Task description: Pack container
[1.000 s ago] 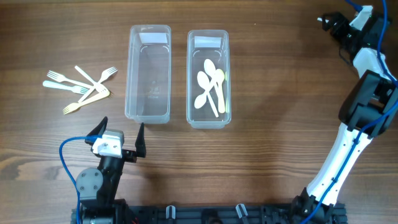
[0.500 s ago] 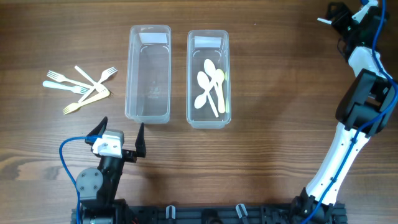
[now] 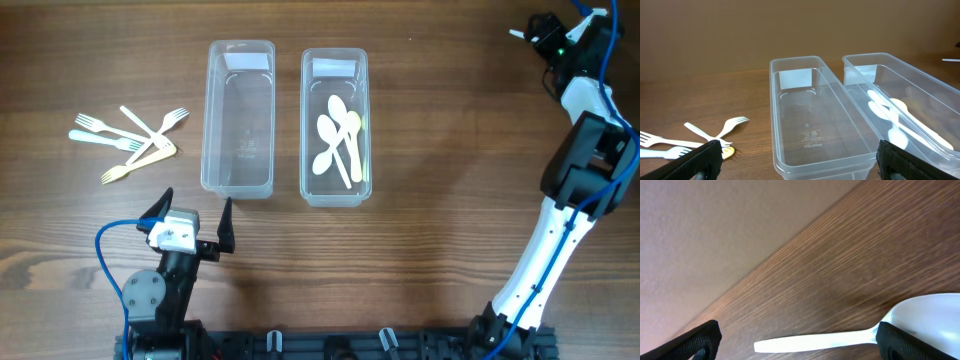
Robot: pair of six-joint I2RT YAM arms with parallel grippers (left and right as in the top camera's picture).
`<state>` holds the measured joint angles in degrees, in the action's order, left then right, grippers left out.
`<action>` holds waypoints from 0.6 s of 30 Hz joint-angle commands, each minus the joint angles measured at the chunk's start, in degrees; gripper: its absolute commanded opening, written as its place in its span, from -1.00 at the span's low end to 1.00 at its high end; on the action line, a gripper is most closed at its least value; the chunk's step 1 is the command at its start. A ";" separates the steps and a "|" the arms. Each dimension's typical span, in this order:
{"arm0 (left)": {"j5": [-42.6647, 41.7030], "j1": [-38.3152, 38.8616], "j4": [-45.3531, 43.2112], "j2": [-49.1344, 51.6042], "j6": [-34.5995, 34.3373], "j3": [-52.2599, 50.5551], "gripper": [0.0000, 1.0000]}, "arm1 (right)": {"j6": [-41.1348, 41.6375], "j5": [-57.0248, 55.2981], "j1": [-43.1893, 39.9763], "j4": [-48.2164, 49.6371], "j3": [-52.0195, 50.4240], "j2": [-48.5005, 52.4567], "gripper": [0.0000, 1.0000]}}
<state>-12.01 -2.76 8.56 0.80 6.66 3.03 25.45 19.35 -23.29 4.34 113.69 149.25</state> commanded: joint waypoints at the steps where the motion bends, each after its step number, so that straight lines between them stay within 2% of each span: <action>1: -0.11 -0.35 -0.15 -0.42 0.83 -0.42 0.99 | 1.27 9.14 0.52 -4.17 -0.66 2.49 0.99; 4: -0.11 -0.35 -0.15 -0.42 0.83 -0.42 0.99 | 0.98 12.39 2.80 -10.82 -0.66 2.49 0.99; 11: -0.11 -0.35 -0.15 -0.42 0.83 -0.42 0.99 | -8.00 14.16 13.22 -26.60 -0.66 2.49 0.99; 14: -0.11 -0.35 -0.15 -0.42 0.83 -0.42 0.99 | -15.50 13.73 17.94 -35.04 -0.72 2.49 0.99; 18: -0.11 -0.35 -0.15 -0.42 0.83 -0.42 0.99 | -19.69 -0.39 22.23 -52.33 -0.76 2.49 0.99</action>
<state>-12.01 -2.76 8.56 0.80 6.63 3.03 7.07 32.16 -3.05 -37.95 118.32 144.11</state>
